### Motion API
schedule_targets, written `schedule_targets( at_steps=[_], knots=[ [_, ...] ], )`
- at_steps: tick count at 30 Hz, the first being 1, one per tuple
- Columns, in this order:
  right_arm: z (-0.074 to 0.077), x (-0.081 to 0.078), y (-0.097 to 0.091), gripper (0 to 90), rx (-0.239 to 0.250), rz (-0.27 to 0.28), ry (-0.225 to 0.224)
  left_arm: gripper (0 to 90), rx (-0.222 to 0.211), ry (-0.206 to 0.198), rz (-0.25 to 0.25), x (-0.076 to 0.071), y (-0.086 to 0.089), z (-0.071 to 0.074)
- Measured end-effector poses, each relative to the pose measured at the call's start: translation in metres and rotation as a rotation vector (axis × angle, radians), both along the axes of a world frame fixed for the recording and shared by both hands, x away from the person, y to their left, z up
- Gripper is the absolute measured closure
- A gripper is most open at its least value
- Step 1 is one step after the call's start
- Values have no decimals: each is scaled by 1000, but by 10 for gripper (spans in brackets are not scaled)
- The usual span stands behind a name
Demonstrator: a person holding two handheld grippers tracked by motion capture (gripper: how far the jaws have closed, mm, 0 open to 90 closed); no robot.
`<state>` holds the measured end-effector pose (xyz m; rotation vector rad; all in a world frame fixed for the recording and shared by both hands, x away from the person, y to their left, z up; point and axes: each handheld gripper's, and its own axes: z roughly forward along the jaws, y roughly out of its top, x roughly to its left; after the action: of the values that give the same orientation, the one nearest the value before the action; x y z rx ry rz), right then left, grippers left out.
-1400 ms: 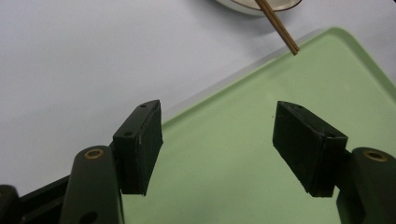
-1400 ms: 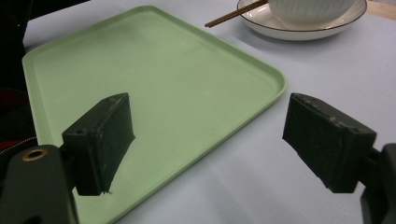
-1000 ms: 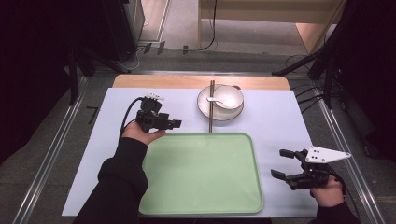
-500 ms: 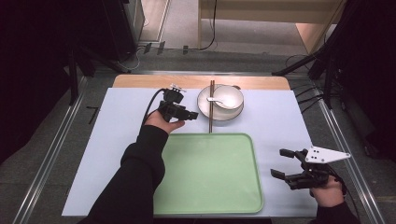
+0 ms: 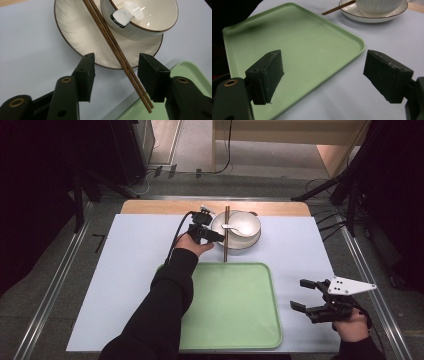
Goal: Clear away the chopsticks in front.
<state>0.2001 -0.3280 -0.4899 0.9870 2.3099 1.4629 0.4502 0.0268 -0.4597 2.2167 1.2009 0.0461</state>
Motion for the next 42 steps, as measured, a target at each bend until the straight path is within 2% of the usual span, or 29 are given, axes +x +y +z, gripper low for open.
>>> schedule_targets(
  at_steps=[2, 4, 7, 8, 10, 16, 20, 22, 29, 30, 38, 39, 40, 41, 42],
  knots=[
    [0, 0, 0, 166, 2, 1, 0, 538, 32, -4, 16, 4, -6, -6],
    [0, 0, -1, 166, 2, 1, 0, 569, 31, -8, 27, 5, -7, -8],
    [0, 0, -1, 167, 5, 2, 0, 596, 4, -7, 39, 8, -10, -12],
    [0, 0, -1, 167, 5, 2, 0, 596, 11, -1, 44, 9, -10, -14],
    [0, 0, -1, 168, 3, 4, 1, 620, -21, 23, 68, 13, -11, -18],
    [1, -1, 0, 168, 4, 5, 3, 647, -5, 9, 68, 16, -16, -22],
    [1, -1, 0, 168, 5, 6, 3, 670, -23, 8, 83, 18, -17, -23],
    [1, -1, 0, 168, 5, 7, 2, 675, -45, 24, 97, 20, -18, -24],
    [1, -1, 0, 169, 2, 8, 1, 704, -42, 24, 93, 18, -22, -24],
    [0, 0, 0, 169, 2, 8, 0, 710, -21, 29, 93, 19, -22, -25],
    [1, -1, 1, 169, 0, 12, 2, 767, -12, 59, 118, 23, -21, -33],
    [1, -1, 1, 168, 0, 14, 1, 787, -18, 85, 147, 24, -22, -36],
    [1, -1, 1, 168, 0, 14, 1, 793, -18, 85, 147, 24, -22, -36],
    [1, -1, 0, 168, 1, 14, -1, 800, -24, 91, 175, 25, -22, -37],
    [1, -1, 0, 168, 1, 15, -3, 808, -26, 93, 181, 25, -22, -37]
  ],
)
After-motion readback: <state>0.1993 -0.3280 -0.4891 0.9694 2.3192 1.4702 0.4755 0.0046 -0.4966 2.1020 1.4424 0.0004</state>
